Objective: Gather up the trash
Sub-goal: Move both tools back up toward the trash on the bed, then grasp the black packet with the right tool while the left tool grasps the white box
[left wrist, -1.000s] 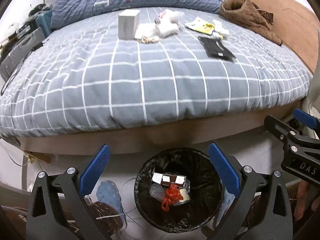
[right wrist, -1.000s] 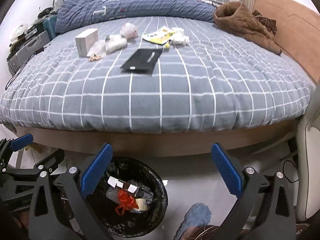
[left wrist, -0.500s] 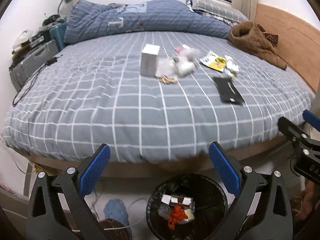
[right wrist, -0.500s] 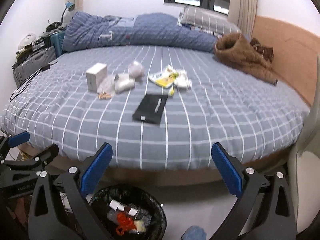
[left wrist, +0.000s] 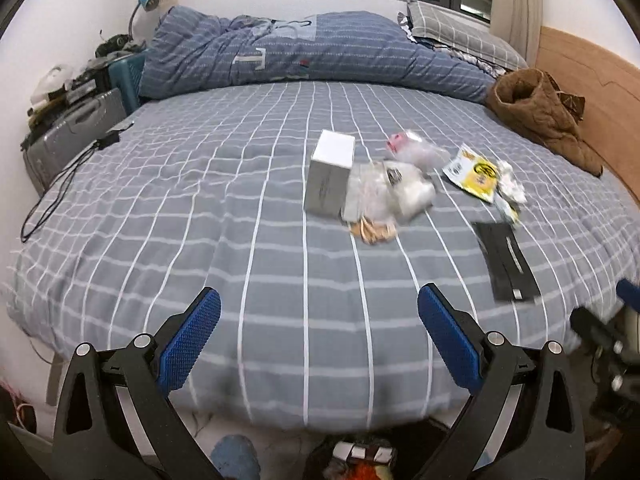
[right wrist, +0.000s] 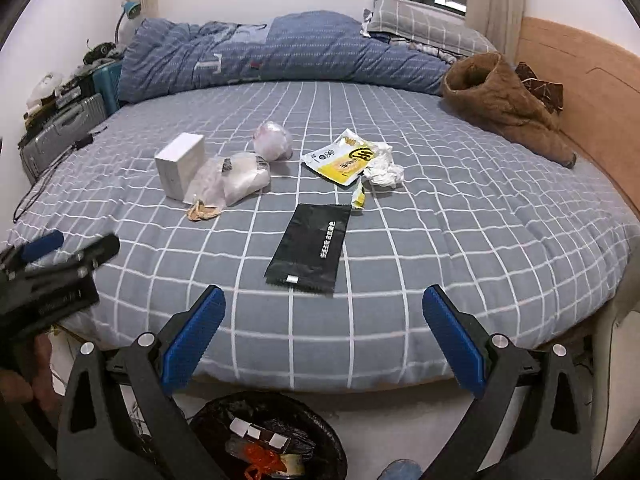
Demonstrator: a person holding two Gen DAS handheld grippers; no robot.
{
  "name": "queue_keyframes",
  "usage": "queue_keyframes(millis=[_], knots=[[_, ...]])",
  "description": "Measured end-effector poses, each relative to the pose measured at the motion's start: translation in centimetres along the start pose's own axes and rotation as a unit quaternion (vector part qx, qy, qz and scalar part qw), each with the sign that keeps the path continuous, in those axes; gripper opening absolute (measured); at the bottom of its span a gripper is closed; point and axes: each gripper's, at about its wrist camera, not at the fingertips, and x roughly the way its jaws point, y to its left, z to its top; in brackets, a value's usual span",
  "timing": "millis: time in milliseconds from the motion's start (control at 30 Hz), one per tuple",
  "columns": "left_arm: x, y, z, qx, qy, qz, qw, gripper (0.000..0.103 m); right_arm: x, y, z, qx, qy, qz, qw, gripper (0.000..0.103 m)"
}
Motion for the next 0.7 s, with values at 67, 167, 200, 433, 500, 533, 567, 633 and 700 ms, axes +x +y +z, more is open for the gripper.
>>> queue_keyframes(millis=[67,167,200,433,500,533,567,633,700], knots=[[1.3,0.1,1.2,0.0,0.0,0.0,1.0,0.097,1.4,0.1,0.6,-0.002,0.006,0.0,1.0,0.091],[2.9,0.1,2.6,0.0,-0.003,0.001,1.0,0.097,3.4,0.2,1.5,0.001,0.017,0.003,1.0,0.09],[3.6,0.1,3.3,0.002,-0.002,0.003,1.0,0.097,3.9,0.1,1.8,0.002,0.02,0.004,1.0,0.089],[8.2,-0.5,6.6,0.004,0.002,0.011,0.9999,0.097,8.2,-0.3,3.8,0.023,0.046,0.007,0.999,0.086],[9.2,-0.7,7.2,0.008,0.003,0.015,0.9999,0.097,9.3,-0.1,4.2,0.025,0.056,0.008,0.998,0.083],[10.0,-0.7,7.6,0.007,0.004,0.016,0.9998,0.097,9.8,0.0,4.3,0.026,0.061,0.012,0.998,0.083],[10.4,-0.7,7.8,0.006,0.006,0.016,0.9998,0.096,10.3,0.1,4.4,0.026,0.065,0.013,0.997,0.082],[11.4,-0.5,8.2,0.0,0.01,0.016,0.9998,0.096,11.2,0.2,4.5,0.024,0.073,0.008,0.997,0.082],[12.1,-0.3,8.6,-0.003,0.011,0.015,0.9998,0.093,12.0,0.2,4.4,0.027,0.082,0.005,0.996,0.077]])
